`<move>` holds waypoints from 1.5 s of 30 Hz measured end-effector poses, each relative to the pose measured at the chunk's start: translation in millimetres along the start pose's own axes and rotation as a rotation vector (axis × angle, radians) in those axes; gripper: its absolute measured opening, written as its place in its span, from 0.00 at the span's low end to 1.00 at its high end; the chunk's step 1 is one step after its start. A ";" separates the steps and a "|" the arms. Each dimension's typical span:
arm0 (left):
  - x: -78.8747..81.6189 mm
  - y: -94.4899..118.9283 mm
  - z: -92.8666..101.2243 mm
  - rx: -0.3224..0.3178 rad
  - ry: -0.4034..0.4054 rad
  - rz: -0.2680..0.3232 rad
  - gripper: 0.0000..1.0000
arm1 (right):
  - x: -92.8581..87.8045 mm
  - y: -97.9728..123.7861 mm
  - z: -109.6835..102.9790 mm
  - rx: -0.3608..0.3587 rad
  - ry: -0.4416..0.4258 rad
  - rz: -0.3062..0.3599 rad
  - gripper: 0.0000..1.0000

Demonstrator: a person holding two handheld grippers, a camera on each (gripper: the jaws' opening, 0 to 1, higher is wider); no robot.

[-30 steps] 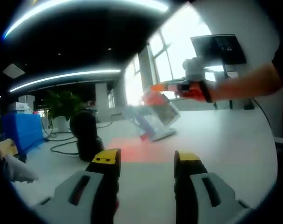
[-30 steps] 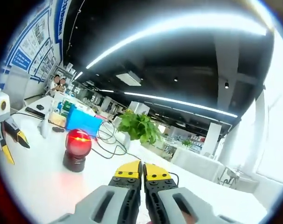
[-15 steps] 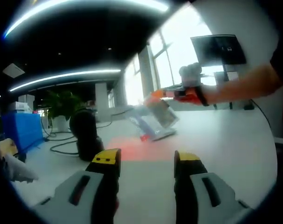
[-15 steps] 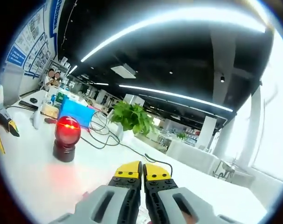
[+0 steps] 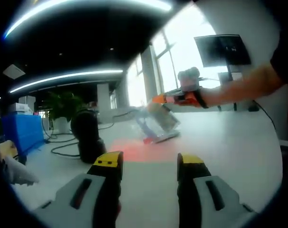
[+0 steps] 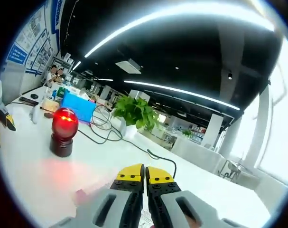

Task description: Clip sheet goods on table flip sheet goods clip sheet goods scan sheet goods put sheet goods back to table

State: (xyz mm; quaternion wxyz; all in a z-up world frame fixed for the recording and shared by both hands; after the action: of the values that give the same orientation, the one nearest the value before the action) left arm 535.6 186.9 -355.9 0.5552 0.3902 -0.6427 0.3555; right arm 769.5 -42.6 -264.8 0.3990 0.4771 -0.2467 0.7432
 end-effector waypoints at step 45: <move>-1.8 -0.6 -0.7 -0.001 0.031 -0.004 0.37 | -74.9 -42.0 30.2 0.031 0.016 -0.155 0.00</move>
State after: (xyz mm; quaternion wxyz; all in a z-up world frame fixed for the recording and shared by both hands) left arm 536.5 187.5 -357.6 0.5659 0.3856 -0.6335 0.3601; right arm 836.7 -68.4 -320.4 0.4499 0.4950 -0.1944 0.7175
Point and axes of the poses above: the point that each gripper's makers call its tool centre point, and the gripper's own axes: y roughly backward along the fingers, z roughly to its right, x roughly out of its top, the point moved 5 cm from there along y, roughly backward along the fingers
